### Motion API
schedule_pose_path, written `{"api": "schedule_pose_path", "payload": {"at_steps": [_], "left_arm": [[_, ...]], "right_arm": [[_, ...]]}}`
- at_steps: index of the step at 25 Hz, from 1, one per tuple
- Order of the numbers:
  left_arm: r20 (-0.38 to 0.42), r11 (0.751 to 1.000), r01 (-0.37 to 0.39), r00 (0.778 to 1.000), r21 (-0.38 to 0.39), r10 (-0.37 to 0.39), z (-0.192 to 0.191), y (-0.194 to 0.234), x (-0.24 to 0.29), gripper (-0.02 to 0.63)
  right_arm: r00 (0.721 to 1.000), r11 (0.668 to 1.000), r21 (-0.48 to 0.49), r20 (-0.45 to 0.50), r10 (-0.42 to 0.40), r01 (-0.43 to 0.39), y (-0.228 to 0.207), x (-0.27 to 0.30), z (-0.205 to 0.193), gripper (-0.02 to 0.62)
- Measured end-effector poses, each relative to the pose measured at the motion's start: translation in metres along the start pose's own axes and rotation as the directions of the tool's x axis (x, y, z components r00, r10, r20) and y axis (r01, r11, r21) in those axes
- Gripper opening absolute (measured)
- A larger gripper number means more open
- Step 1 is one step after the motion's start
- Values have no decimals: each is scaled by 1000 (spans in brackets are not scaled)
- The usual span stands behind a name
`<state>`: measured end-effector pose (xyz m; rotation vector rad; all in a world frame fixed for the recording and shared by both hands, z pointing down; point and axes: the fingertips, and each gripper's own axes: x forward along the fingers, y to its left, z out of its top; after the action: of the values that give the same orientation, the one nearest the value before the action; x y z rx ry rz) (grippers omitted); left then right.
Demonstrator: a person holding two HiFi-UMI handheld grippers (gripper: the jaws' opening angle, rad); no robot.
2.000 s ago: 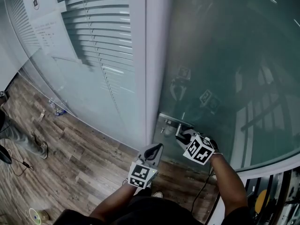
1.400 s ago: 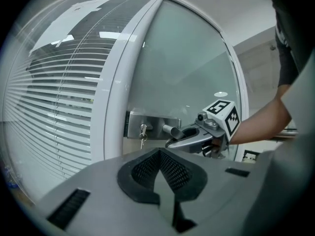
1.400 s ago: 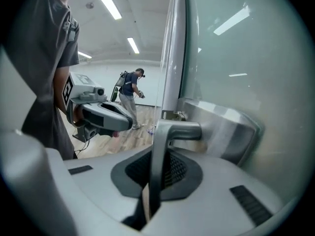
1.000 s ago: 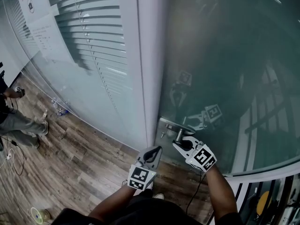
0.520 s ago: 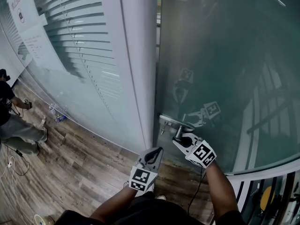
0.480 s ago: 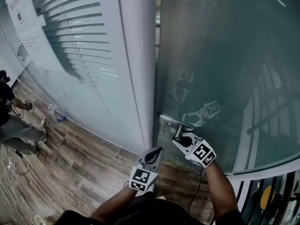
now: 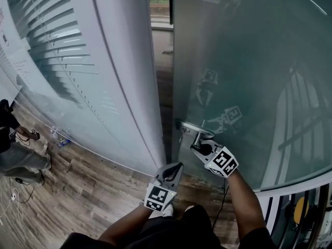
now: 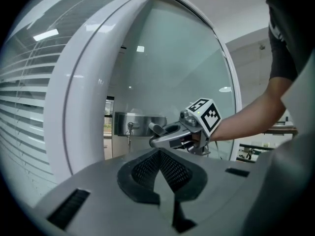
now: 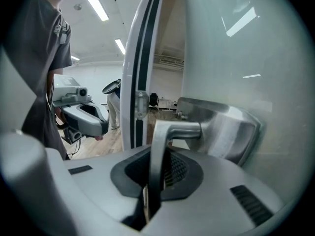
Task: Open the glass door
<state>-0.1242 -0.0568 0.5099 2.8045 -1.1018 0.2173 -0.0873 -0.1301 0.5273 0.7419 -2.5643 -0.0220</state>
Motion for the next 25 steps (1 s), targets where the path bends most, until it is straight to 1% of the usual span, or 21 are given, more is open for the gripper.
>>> {"api": "schedule_pose_path", "payload": {"at_steps": [3,6,8,12,14,18,22,25], "left_arm": [[-7,1000,-3,1000,1,3,9,8,19,-2],[5,999,-30,1000,-18,30,25,16,46,-2],[21,998,-59,998,-18,59,25,16,63,-2],[34,993,-107,994,-43,109,15,18,93,-2],[33,992,-120,992,-42,121,25,18,113,-2],[21,988,-145,989,-42,146,56,19,162,-2],[21,986,-166,986,-6,166,41,22,197,-2],[17,984,-180,983,-7,180,41,24,218,-2]], "right_arm": [[1000,1000,10,-3,-26,26,-28,2,4,29],[999,999,24,-10,-49,49,-63,5,9,29],[997,997,36,-14,-73,73,-82,11,2,29],[993,992,61,-27,-111,113,-112,18,-18,29],[991,989,70,-28,-131,133,-138,14,-15,28],[985,981,95,-42,-168,172,-204,1,-8,28],[975,967,125,-55,-217,222,-247,7,-36,28],[966,955,151,-74,-247,256,-281,5,-49,28]]}}
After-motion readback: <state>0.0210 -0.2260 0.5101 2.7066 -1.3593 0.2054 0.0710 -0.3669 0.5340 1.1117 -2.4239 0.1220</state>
